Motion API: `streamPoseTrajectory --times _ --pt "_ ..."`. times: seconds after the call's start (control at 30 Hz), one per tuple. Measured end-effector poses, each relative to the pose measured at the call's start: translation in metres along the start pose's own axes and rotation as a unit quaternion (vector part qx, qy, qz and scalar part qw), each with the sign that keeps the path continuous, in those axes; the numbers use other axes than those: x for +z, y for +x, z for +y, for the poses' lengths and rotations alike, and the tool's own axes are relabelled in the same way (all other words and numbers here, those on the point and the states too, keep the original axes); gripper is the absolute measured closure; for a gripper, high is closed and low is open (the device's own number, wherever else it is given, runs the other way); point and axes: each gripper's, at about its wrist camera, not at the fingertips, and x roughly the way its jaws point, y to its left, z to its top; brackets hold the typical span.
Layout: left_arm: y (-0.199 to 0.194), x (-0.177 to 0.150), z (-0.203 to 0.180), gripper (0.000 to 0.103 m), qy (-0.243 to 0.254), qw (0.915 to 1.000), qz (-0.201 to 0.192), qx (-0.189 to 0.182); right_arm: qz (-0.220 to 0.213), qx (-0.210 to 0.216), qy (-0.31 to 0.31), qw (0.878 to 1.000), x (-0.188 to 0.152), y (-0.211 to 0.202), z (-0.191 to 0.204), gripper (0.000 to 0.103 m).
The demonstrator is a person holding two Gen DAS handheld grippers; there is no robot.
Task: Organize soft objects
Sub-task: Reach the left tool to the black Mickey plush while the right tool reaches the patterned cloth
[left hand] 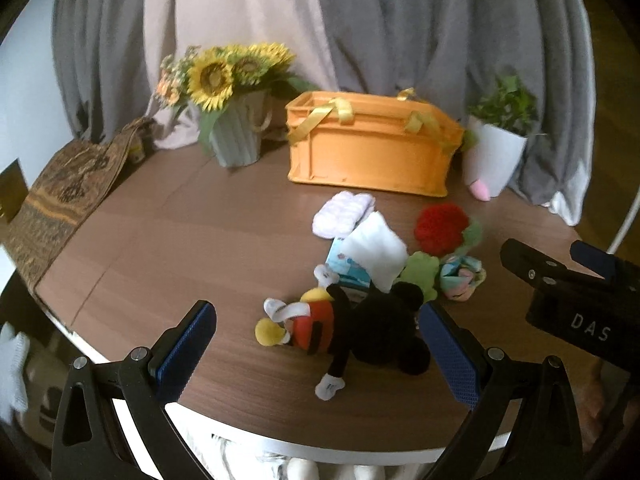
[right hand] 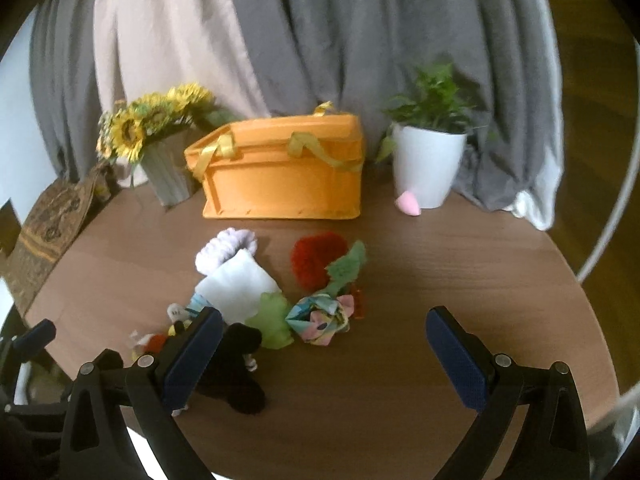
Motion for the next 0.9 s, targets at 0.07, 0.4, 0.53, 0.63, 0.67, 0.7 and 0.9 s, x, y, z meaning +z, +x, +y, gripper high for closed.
streamPoseTrajectory --times 0.07,0.4,0.53,0.63,0.67,0.7,0.9 --pt "0.013 -0.004 -0.010 0.000 -0.001 0.9998 0.012 0.013 0.010 0.014 -0.018 1.000 0.000 0.014 -0.005 0.001" --pt "0.058 -0.018 -0.035 0.000 0.032 0.9965 0.043 0.064 0.055 0.060 -0.049 0.996 -0.006 0.068 -0.021 0.004" --pt "0.070 -0.018 -0.042 0.000 0.043 0.9957 0.048 0.067 0.065 0.072 -0.060 0.994 -0.010 0.083 -0.022 0.006" --pt "0.079 -0.017 -0.046 0.000 0.043 0.9954 0.054 0.067 0.074 0.082 -0.061 0.992 -0.010 0.094 -0.023 0.009" --pt "0.079 -0.017 -0.046 0.000 0.042 0.9955 0.054 0.066 0.078 0.085 -0.061 0.992 -0.011 0.098 -0.023 0.010" --pt "0.081 -0.016 -0.047 0.000 0.041 0.9955 0.053 0.067 0.081 0.088 -0.062 0.991 -0.011 0.101 -0.023 0.011" --pt "0.083 -0.014 -0.048 0.000 0.031 0.9950 0.069 0.066 0.094 0.106 -0.071 0.987 -0.009 0.117 -0.021 0.015"
